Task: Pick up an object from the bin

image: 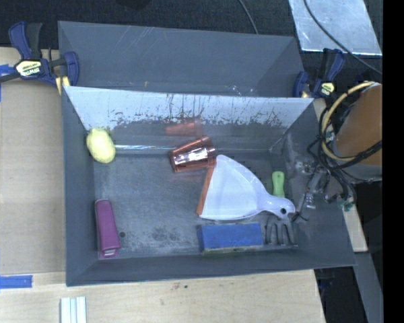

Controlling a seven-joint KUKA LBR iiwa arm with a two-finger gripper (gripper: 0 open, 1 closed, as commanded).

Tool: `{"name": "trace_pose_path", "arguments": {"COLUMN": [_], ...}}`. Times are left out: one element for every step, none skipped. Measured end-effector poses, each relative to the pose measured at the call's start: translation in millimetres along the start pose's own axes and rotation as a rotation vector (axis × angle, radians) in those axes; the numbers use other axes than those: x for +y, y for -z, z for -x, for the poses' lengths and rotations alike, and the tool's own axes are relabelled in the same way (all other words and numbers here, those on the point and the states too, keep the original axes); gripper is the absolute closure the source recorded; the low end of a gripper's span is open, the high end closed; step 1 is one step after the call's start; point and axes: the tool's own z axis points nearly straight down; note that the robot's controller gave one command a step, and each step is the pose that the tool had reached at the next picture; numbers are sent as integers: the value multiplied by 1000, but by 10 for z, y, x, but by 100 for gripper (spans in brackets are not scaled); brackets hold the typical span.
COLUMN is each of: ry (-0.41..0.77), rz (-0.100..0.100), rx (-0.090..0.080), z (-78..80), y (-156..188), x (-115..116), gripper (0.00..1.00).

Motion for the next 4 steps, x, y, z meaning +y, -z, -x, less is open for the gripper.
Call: {"name": "trace_pose_path", "arguments": {"ry": [192, -47, -47, -46], "rz": [4, 1, 1, 2], "rx": [-5, -18, -18, -9], "z": [38, -40, -39, -67], "y": [-541, -486, -486, -264], "x": [135, 80, 80, 81], "gripper": [0, 100, 100, 100]}}
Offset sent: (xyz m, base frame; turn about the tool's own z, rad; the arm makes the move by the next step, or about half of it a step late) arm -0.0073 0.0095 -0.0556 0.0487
